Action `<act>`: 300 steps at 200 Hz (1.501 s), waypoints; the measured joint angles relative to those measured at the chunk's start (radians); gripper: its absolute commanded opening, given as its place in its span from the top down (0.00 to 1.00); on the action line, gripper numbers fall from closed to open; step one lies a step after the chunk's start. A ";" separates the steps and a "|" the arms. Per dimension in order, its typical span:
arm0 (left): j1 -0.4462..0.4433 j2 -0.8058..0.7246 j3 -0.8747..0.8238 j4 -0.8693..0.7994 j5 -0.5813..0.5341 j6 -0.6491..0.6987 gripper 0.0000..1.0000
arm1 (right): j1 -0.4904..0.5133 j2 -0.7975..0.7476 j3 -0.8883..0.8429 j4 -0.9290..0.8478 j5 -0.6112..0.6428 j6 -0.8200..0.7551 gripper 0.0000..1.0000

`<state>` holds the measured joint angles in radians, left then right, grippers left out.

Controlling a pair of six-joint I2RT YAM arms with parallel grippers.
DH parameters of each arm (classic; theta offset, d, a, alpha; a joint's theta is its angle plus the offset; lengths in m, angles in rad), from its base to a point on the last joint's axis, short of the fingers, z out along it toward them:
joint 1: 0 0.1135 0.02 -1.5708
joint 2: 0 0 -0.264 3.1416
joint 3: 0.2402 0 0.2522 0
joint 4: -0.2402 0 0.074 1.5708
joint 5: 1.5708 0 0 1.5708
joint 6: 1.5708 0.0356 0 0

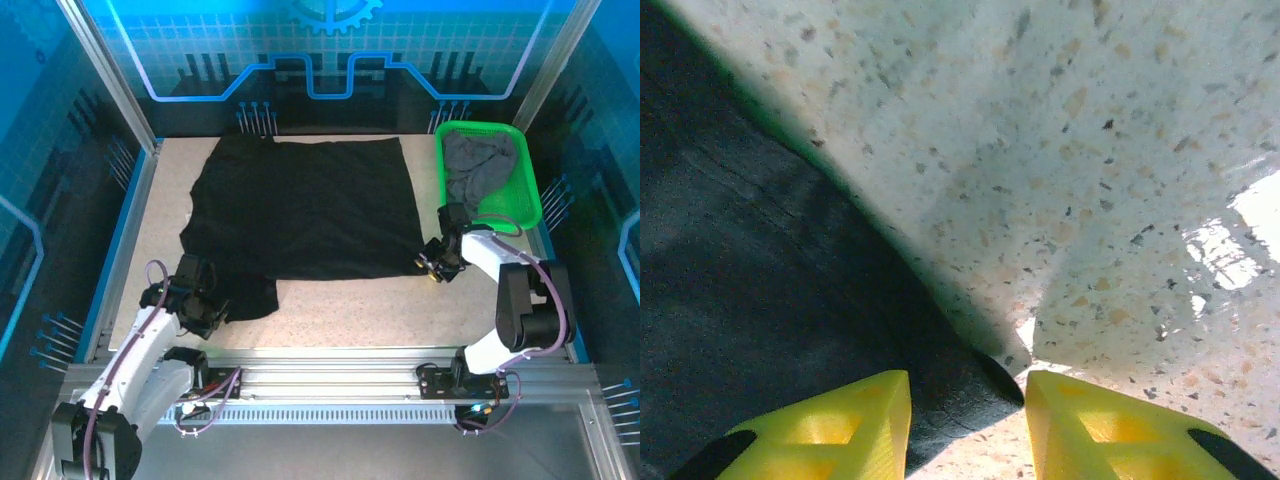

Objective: Fold and stack the t-shirts

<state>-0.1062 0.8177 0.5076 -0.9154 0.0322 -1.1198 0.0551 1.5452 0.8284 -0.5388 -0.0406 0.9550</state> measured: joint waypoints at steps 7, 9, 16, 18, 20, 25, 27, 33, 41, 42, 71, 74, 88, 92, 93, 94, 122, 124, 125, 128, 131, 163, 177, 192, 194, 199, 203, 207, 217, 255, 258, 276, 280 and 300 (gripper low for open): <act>0.000 0.000 0.000 0.000 0.002 0.000 1.00 | 0.000 0.000 0.000 -0.005 -0.002 0.007 0.64; 0.000 0.000 0.000 0.000 0.002 0.000 1.00 | 0.000 0.000 -0.001 -0.006 -0.002 0.009 0.63; 0.000 0.000 0.000 0.000 0.002 0.000 1.00 | 0.000 -0.005 -0.003 -0.006 -0.002 0.018 0.62; 0.000 0.000 0.000 0.000 0.002 0.000 1.00 | 0.000 -0.005 -0.005 -0.005 -0.002 0.018 0.61; 0.000 0.000 0.000 0.000 0.002 0.000 1.00 | 0.000 -0.007 -0.006 -0.006 -0.002 0.019 0.61; 0.000 0.000 0.000 0.000 0.002 0.000 1.00 | 0.000 -0.013 -0.013 -0.005 -0.002 0.024 0.60; 0.000 0.000 0.000 0.000 0.002 0.000 1.00 | 0.000 -0.014 -0.015 -0.005 -0.002 0.026 0.60; 0.000 0.000 0.000 0.000 0.002 0.000 1.00 | 0.000 -0.022 -0.024 -0.003 -0.002 0.032 0.60; 0.000 0.000 0.000 0.000 0.003 0.000 1.00 | 0.000 -0.031 -0.037 -0.002 -0.005 0.037 0.61; 0.000 0.000 0.000 0.000 0.003 0.000 1.00 | 0.000 -0.031 -0.037 -0.002 -0.005 0.037 0.61; 0.000 0.000 0.000 0.000 0.004 0.000 1.00 | 0.001 -0.012 -0.037 0.008 -0.022 0.040 0.65; 0.000 0.000 0.000 0.000 0.005 0.000 1.00 | 0.001 -0.006 -0.035 0.008 -0.021 0.040 0.66; 0.000 0.000 0.000 0.000 0.006 0.000 1.00 | 0.000 0.021 -0.016 -0.005 -0.021 0.040 0.69; 0.000 0.000 0.000 0.000 0.006 0.000 1.00 | 0.000 0.026 -0.012 -0.009 -0.021 0.042 0.70; 0.000 0.000 0.000 0.000 0.006 0.000 1.00 | 0.000 0.027 -0.010 -0.012 -0.021 0.042 0.71; 0.000 0.000 0.000 0.000 0.006 0.000 1.00 | 0.000 0.027 -0.009 -0.013 -0.021 0.042 0.71; 0.000 0.000 0.011 -0.011 0.006 0.001 1.00 | 0.000 0.053 0.021 -0.060 -0.009 0.046 0.91; 0.000 0.000 0.013 -0.013 0.005 0.001 1.00 | 0.000 0.054 0.022 -0.060 -0.008 0.045 0.92; 0.000 0.000 0.014 -0.014 0.005 0.001 1.00 | 0.000 0.055 0.023 -0.063 -0.009 0.050 0.93; 0.000 0.000 0.018 -0.017 0.005 0.002 1.00 | 0.000 0.056 0.024 -0.056 -0.014 0.048 0.95; 0.000 0.000 0.022 -0.020 0.004 0.003 1.00 | 0.000 0.059 0.026 -0.050 -0.014 0.053 0.97; 0.000 -0.004 0.085 -0.051 -0.007 0.022 1.00 | 0.003 0.049 0.076 -0.037 0.008 0.055 1.00; 0.000 -0.019 0.112 -0.067 -0.010 0.024 1.00 | 0.005 -0.009 0.077 -0.054 0.029 0.054 1.00; 0.000 -0.047 0.138 -0.096 -0.010 0.024 1.00 | 0.009 -0.091 0.080 -0.096 0.051 0.047 1.00; 0.000 -0.051 0.142 -0.099 -0.010 0.024 1.00 | 0.010 -0.103 0.080 -0.101 0.053 0.047 1.00; 0.000 -0.063 0.150 -0.113 -0.010 0.023 1.00 | 0.011 -0.129 0.081 -0.116 0.061 0.042 1.00; 0.000 -0.074 0.157 -0.124 -0.010 0.023 1.00 | 0.012 -0.155 0.081 -0.128 0.066 0.039 1.00; 0.000 -0.082 0.163 -0.135 -0.010 0.023 1.00 | 0.013 -0.175 0.081 -0.138 0.070 0.035 1.00; 0.000 -0.110 0.177 -0.169 -0.010 0.022 1.00 | 0.016 -0.225 0.081 -0.174 0.083 0.027 1.00; 0.000 -0.271 0.196 -0.324 -0.010 -0.012 1.00 | 0.033 -0.410 -0.009 -0.302 0.112 0.013 1.00; -0.001 -0.282 0.194 -0.330 -0.009 -0.018 1.00 | 0.036 -0.422 -0.019 -0.311 0.112 0.013 1.00; -0.002 -0.323 0.156 -0.331 0.011 -0.050 1.00 | 0.055 -0.447 -0.068 -0.347 0.107 0.013 1.00; -0.002 -0.322 0.143 -0.327 0.017 -0.058 1.00 | 0.058 -0.441 -0.072 -0.352 0.106 0.013 1.00; -0.002 -0.283 0.116 -0.292 0.025 -0.082 1.00 | 0.068 -0.388 -0.071 -0.364 0.101 0.012 1.00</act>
<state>-0.1078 0.5346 0.6235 -1.2076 0.0570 -1.2018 0.1234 1.1576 0.7570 -0.9024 0.0605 0.9672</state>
